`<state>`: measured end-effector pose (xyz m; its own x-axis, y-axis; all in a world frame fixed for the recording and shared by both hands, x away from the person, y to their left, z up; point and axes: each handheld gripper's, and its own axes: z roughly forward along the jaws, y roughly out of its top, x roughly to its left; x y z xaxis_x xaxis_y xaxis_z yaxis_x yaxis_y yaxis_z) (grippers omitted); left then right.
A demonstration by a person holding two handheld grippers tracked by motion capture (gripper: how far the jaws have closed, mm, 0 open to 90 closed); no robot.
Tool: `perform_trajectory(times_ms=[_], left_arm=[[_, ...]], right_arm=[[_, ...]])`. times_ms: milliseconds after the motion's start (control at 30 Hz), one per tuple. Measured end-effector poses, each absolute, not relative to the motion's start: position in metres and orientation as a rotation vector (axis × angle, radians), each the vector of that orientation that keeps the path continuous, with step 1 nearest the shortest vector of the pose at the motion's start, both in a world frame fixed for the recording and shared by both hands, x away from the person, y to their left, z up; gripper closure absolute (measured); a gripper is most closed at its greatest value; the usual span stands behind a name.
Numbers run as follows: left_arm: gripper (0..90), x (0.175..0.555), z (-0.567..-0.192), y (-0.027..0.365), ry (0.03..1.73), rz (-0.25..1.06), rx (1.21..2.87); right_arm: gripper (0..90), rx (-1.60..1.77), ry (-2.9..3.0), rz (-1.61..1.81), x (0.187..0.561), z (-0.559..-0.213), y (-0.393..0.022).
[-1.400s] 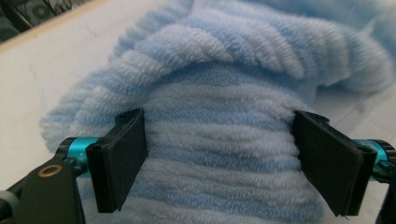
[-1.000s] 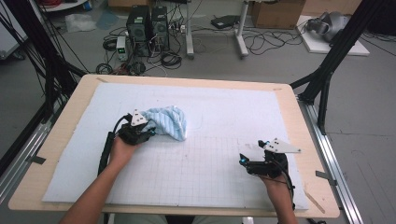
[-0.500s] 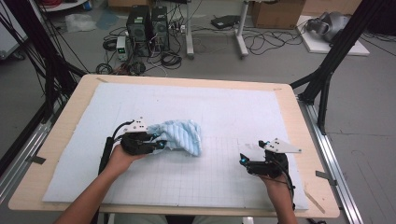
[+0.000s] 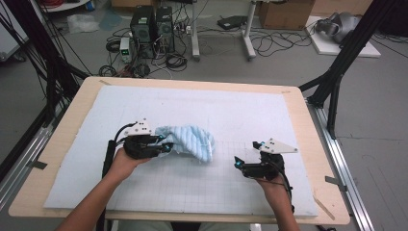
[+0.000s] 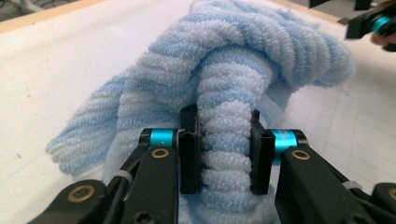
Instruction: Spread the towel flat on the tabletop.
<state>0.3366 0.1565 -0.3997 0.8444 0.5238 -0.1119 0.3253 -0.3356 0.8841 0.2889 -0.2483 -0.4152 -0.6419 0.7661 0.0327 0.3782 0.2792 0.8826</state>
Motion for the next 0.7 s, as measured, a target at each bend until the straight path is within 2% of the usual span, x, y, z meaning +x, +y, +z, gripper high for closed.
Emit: perform_trajectory(times_ms=[267, 333, 467, 700], left_arm=[[69.8, 0.341, -0.379, 0.164, 0.597, 0.165, 1.885], [69.7, 0.345, -0.374, 0.164, 0.599, 0.177, 1.876], [69.8, 0.360, -0.371, 0.160, 0.670, 0.230, 1.879], [69.2, 0.391, -0.377, 0.139, 0.822, 0.398, 1.878]], right_arm=[[9.2, 0.905, 2.294, 1.254, 0.294, -0.420, -0.214], [12.7, 0.900, 2.316, 1.255, 0.297, -0.422, -0.210], [14.0, 0.899, 2.309, 1.274, 0.298, -0.422, -0.210], [14.0, 0.940, 2.285, 1.282, 0.300, -0.422, -0.214]])
